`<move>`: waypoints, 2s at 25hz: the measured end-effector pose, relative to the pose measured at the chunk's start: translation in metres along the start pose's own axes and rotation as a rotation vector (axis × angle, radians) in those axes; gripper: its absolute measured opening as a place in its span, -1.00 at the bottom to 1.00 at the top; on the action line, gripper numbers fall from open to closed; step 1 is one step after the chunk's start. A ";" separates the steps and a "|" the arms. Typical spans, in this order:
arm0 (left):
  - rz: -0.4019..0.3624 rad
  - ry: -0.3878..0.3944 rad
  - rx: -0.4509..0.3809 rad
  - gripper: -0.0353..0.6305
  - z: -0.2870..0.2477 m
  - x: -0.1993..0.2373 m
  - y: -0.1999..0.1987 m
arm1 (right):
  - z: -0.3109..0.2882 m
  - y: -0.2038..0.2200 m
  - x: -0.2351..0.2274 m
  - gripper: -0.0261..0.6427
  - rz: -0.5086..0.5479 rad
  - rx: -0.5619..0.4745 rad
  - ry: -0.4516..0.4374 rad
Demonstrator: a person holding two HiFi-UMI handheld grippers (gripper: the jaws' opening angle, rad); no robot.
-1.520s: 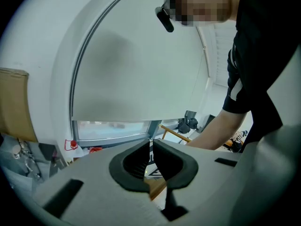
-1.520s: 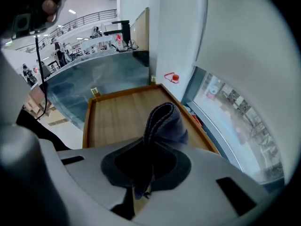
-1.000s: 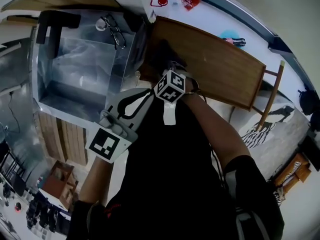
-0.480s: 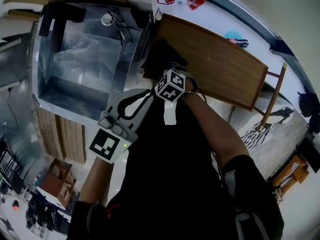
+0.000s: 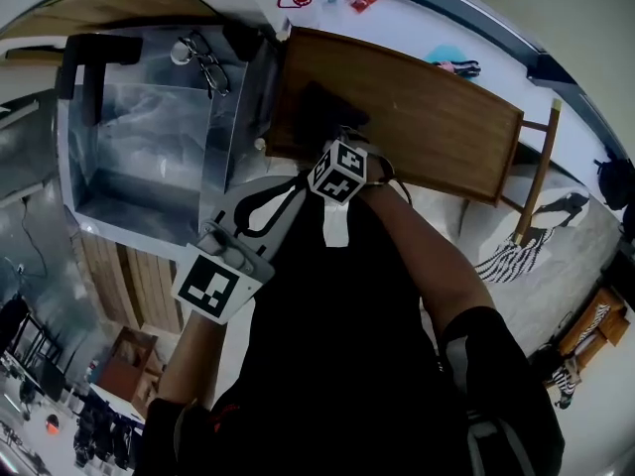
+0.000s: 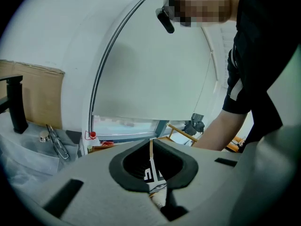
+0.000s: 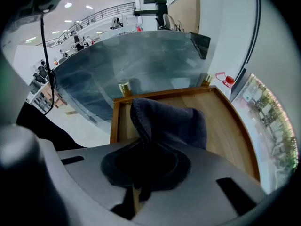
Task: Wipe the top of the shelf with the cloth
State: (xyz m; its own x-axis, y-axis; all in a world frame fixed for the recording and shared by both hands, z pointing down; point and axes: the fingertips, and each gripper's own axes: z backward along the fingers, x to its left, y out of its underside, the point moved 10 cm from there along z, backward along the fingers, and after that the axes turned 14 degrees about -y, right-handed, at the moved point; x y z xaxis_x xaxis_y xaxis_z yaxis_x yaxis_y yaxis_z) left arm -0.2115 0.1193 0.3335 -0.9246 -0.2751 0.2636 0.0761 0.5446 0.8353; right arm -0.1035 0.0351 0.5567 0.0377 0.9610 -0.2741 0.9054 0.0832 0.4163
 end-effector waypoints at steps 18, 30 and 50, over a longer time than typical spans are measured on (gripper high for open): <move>-0.082 0.116 0.032 -0.78 -0.057 -0.064 -0.020 | 0.044 0.090 -0.016 -0.83 -0.129 -0.007 0.055; -0.131 0.186 0.043 -0.78 -0.089 -0.108 -0.030 | 0.074 0.148 -0.022 -0.83 -0.235 -0.022 0.088; -0.200 0.298 0.055 -0.79 -0.133 -0.180 -0.040 | 0.127 0.254 -0.026 -0.83 -0.418 -0.035 0.172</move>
State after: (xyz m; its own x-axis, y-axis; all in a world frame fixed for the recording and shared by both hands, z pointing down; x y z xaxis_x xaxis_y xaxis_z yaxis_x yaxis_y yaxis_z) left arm 0.0019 0.0420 0.3164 -0.7694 -0.5945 0.2335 -0.1228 0.4964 0.8594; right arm 0.1792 -0.0019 0.5593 -0.4016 0.8724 -0.2784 0.8129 0.4796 0.3303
